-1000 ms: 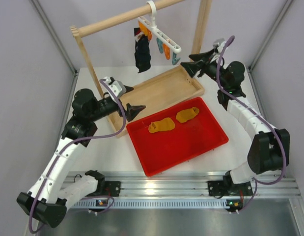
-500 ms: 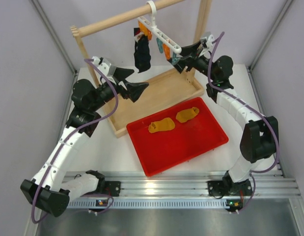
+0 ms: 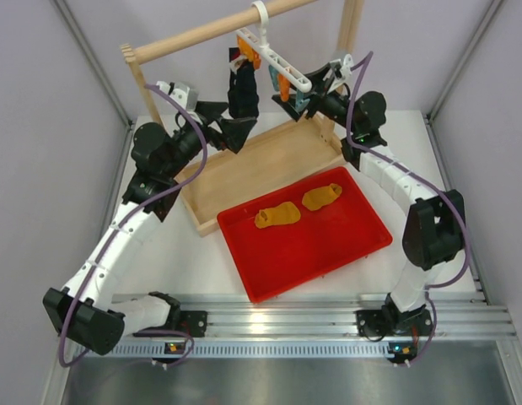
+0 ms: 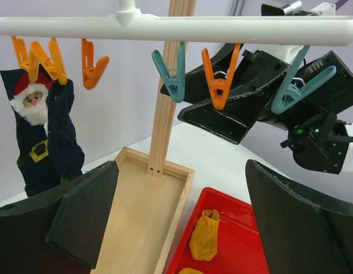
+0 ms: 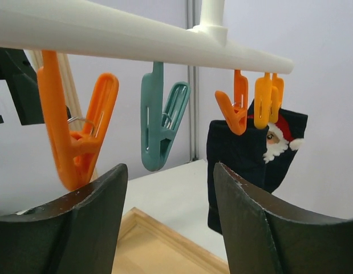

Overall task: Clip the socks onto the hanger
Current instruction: Open the clamp at the hanger.

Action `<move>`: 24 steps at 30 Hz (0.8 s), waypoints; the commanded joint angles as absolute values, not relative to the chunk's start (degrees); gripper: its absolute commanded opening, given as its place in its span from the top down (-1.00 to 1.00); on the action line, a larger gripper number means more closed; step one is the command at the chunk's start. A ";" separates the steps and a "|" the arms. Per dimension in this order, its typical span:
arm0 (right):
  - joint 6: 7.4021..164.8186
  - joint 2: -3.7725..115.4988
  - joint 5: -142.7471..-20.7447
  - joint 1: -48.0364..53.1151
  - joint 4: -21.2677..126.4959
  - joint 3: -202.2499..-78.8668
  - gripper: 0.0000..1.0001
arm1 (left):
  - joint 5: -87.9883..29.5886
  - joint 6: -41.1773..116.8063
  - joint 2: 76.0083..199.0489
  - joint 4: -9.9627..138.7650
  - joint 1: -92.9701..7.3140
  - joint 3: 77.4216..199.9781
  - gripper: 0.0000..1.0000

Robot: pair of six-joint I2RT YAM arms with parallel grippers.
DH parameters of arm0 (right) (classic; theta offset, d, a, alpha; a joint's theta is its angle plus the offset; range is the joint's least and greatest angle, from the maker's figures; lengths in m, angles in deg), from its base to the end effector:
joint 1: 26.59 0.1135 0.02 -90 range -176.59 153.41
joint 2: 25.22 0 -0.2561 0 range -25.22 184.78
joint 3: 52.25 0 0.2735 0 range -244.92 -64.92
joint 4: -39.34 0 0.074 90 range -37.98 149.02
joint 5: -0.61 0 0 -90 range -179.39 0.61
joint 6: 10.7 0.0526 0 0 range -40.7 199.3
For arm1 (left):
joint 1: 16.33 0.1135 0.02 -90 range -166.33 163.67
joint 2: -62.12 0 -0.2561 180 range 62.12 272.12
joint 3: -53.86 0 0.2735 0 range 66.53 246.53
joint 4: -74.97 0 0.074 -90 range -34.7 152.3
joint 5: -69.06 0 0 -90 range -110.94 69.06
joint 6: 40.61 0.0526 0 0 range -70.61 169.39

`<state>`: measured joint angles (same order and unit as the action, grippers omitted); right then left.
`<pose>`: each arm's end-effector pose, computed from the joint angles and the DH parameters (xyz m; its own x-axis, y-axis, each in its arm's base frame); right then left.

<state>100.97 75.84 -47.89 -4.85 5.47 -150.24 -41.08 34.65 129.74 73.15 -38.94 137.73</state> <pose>0.3955 0.1952 0.4083 0.1444 0.3553 -0.9235 -0.9248 0.3806 0.0019 0.2742 -0.1338 0.4576 0.0523 -0.2806 -0.9584 0.7053 0.6898 -0.1634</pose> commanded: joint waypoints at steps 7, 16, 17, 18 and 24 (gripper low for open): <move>102.06 77.26 -48.43 -3.12 0.34 -155.01 -0.17 | -36.16 34.89 137.08 77.60 -40.23 147.21 -0.91; 102.06 77.97 -47.90 -3.12 0.43 -156.24 -0.05 | -37.11 31.12 146.14 78.03 -40.59 155.82 -0.82; 102.15 77.97 -47.82 -3.12 0.34 -156.16 -0.04 | -37.20 30.76 147.54 78.20 -40.59 156.52 -0.82; 102.15 78.14 -47.73 -3.21 0.43 -156.24 -0.04 | -37.55 29.89 148.16 78.64 -40.59 157.75 -0.81; 102.41 78.05 -47.11 -3.56 0.43 -156.51 0.00 | -38.34 26.81 151.86 81.89 -40.59 159.96 -0.77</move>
